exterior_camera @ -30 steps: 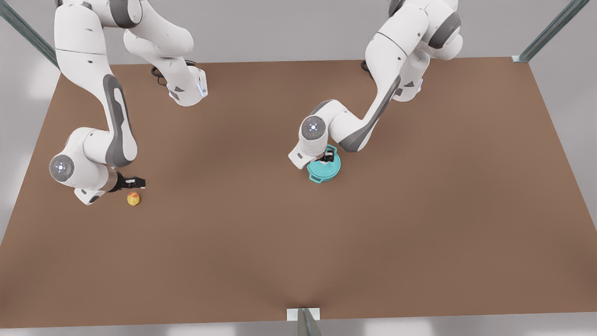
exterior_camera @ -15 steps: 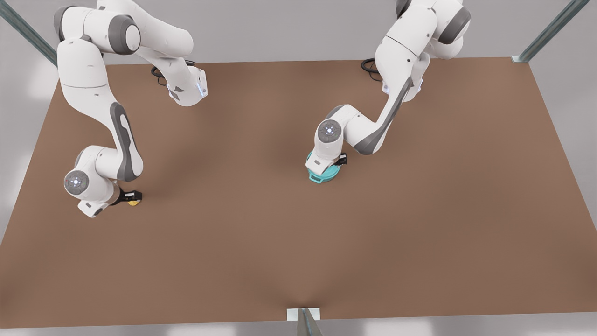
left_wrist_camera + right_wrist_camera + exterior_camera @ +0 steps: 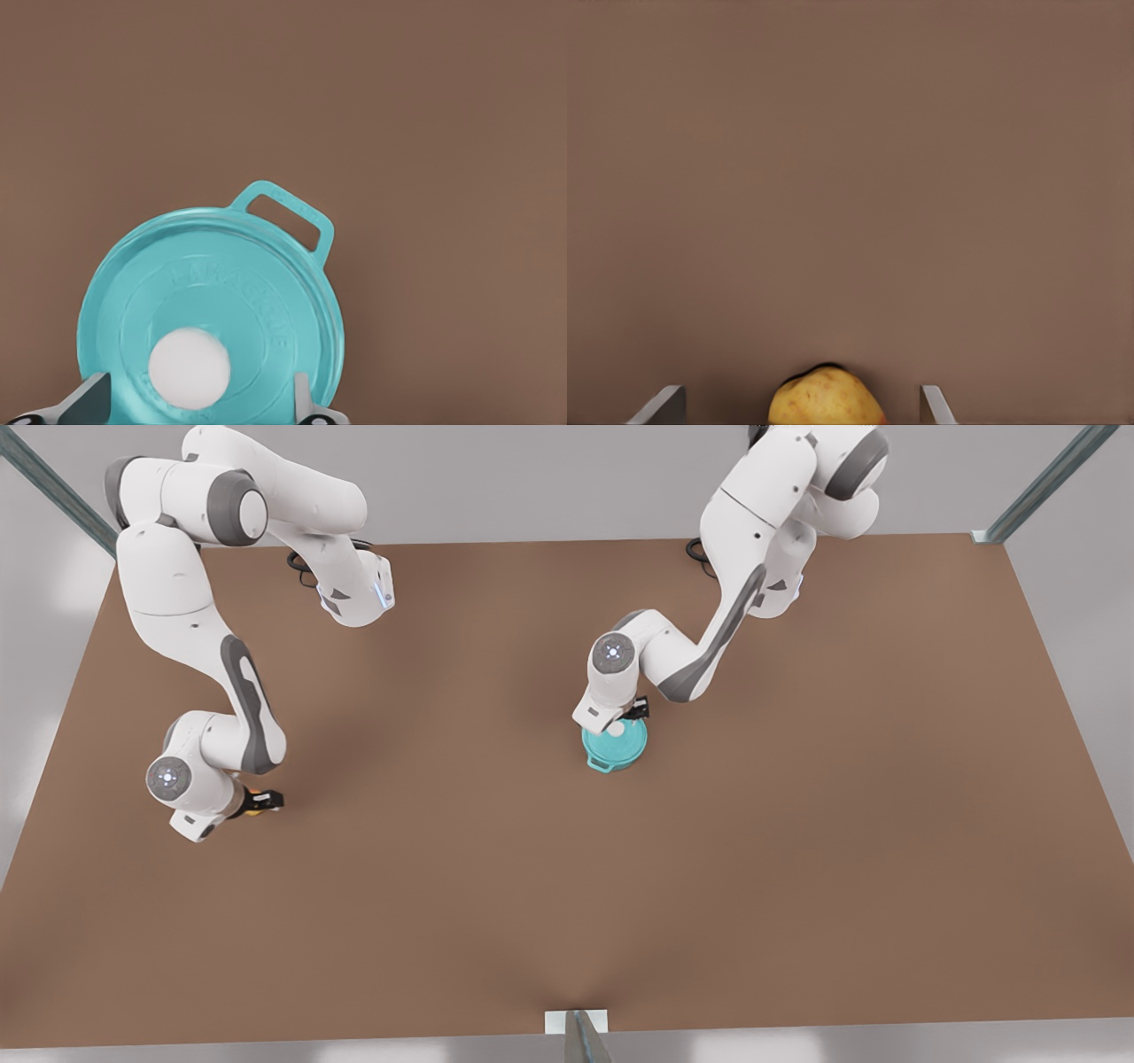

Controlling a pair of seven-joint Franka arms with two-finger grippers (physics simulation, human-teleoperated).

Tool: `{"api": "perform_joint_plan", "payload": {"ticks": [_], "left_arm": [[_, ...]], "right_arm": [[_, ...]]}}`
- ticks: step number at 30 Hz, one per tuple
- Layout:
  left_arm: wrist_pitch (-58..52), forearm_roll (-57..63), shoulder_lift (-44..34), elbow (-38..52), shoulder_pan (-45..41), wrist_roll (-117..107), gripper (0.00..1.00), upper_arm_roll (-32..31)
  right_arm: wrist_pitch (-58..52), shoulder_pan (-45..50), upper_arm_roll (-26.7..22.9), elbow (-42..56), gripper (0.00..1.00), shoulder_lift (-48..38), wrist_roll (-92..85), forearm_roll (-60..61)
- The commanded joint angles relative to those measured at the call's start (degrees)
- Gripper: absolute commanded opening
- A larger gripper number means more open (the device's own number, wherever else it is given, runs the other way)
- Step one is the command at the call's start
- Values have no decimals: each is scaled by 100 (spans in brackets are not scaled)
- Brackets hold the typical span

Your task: Open the pot lid and put the potato into the pot

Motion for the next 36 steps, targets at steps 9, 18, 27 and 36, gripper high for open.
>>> {"api": "perform_joint_plan", "payload": {"ticks": [9,18,27,36], "left_arm": [[414,246,146,12,52,-471,65,31],[353,246,102,100,149,-400,28,57],[-236,387,1780,2938,1151,653,29,382],[-586,439,2010,3308,1625,1374,100,497]], "right_arm": [[69,-62,46,-77,81,35,-342,20],[-2,-62,55,-130,48,-71,-342,20],[-608,-53,433,-103,46,-756,-412,72],[-1039,8,2234,371,46,-1099,994,776]]}}
